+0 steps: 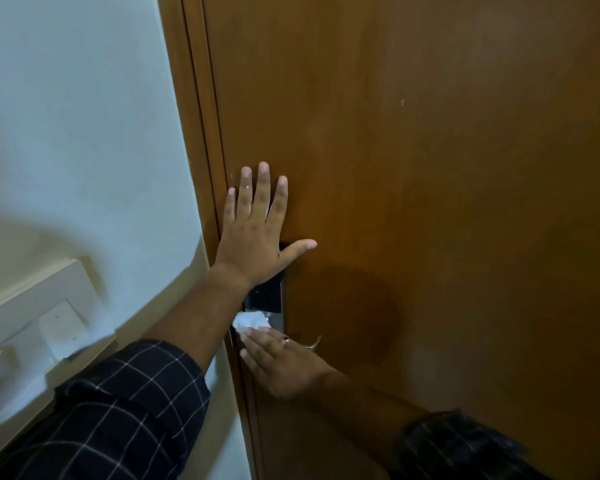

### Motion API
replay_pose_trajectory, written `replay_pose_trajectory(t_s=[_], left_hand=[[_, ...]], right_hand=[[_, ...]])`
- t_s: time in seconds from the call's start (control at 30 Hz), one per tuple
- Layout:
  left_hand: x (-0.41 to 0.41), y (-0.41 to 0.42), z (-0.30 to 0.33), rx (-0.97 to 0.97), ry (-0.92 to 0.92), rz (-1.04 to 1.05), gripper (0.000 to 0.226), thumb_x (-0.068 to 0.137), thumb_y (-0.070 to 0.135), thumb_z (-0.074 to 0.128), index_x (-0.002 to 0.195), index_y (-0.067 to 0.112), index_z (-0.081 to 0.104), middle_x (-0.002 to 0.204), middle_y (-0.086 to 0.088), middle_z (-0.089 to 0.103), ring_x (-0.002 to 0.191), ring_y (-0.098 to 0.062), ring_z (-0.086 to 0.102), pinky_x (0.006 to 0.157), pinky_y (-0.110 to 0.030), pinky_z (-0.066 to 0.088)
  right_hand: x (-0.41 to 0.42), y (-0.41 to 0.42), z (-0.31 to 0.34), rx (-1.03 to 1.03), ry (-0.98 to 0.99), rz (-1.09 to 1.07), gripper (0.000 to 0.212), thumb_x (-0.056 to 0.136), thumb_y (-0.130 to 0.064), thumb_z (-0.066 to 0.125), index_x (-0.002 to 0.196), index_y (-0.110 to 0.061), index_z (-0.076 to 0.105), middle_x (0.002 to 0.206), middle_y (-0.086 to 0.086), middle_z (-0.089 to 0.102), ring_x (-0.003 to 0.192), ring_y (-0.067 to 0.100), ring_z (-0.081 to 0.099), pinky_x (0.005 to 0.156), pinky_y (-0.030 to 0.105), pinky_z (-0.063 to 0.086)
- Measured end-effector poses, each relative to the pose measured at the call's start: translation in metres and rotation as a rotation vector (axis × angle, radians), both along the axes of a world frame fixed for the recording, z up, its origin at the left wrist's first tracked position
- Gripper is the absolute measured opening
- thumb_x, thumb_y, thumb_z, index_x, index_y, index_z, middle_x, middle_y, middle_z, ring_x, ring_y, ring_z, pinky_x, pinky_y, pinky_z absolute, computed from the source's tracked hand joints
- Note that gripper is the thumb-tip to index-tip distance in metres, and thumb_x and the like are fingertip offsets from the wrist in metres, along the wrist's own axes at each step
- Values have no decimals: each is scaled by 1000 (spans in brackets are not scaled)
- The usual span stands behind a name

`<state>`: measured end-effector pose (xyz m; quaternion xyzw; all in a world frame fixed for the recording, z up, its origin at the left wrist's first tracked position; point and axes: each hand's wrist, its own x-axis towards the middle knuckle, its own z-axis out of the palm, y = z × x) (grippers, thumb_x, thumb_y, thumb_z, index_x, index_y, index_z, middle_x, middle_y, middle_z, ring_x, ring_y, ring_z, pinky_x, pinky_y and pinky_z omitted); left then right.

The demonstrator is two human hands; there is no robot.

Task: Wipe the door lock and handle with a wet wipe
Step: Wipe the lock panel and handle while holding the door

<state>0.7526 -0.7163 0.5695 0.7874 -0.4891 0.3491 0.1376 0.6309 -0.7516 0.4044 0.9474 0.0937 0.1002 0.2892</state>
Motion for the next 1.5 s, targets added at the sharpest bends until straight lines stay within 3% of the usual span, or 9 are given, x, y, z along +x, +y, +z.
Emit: replay_pose_trajectory(t_s=[0.2, 0.33, 0.47, 0.67, 0.9, 1.03, 1.2, 1.37, 1.5], left_hand=[[-9, 27, -2, 61, 68, -92, 90, 83, 78, 25, 154, 24, 7, 165, -9, -4, 152, -29, -3, 119, -54, 14], [-16, 56, -17, 81, 119, -31, 84, 88, 72, 31, 153, 23, 12, 165, -9, 0, 151, -29, 5, 118, -51, 20], [-30, 80, -32, 71, 222, 40, 71, 94, 60, 37, 152, 20, 23, 164, -11, 13, 149, -30, 19, 115, -47, 31], [-77, 103, -60, 25, 454, 110, 54, 97, 40, 48, 145, 19, 40, 158, -8, 32, 144, -26, 33, 111, -38, 37], [-190, 149, -118, -268, 1000, 177, 45, 92, 24, 63, 135, 23, 53, 139, -2, 55, 110, -12, 61, 94, -27, 46], [-279, 166, -143, -255, 1292, 131, 48, 86, 29, 70, 126, 45, 51, 116, 21, 64, 87, -14, 70, 81, -21, 58], [-366, 191, -164, -185, 1176, 464, 23, 90, 35, 63, 88, 15, 73, 84, 4, 65, 74, -5, 57, 74, -32, 52], [-420, 214, -148, -950, 1496, 421, 20, 94, 29, 57, 94, 24, 76, 97, 3, 76, 95, -16, 68, 80, -29, 53], [-453, 254, -171, -730, 1097, 736, 25, 97, 20, 50, 86, 18, 72, 85, 8, 67, 83, -8, 61, 72, -8, 46]], right_hand=[[-8, -5, 11, -41, 38, 57, 53, 93, -9, 42, 143, 3, 30, 154, 22, 27, 144, 35, 21, 116, 48, 9], [-75, -49, 3, -2, 27, 49, 58, 76, -9, 75, 130, -2, 53, 135, 16, 57, 131, 32, 47, 106, 45, 41], [-124, -79, -4, 437, -118, -222, 70, 75, -10, 78, 135, -3, 41, 136, 15, 56, 132, 30, 45, 100, 45, 47], [-96, -43, 15, 683, -205, -170, 80, 87, 11, 46, 152, -18, 9, 159, 0, 6, 146, 14, 3, 116, 29, 7], [-137, -7, 10, 1223, -97, -27, 48, 88, 2, 52, 127, -24, 57, 124, -2, 64, 110, 11, 59, 90, 19, 50], [-194, 20, 4, 1748, 73, 111, 43, 80, -1, 48, 105, -35, 59, 106, -1, 59, 95, 12, 61, 75, 20, 53], [-229, 46, -12, 2008, 362, 51, 76, 82, 4, 67, 139, -37, 37, 103, 7, 54, 89, 23, 67, 73, 40, 61], [-272, 87, -24, 1837, 644, -82, 7, 90, -18, 63, 92, -15, 70, 81, 3, 69, 73, 14, 67, 70, 37, 59], [-319, 128, -11, 1853, 715, 83, 11, 92, -15, 60, 87, -15, 70, 81, -1, 69, 69, 1, 66, 52, 11, 49]])
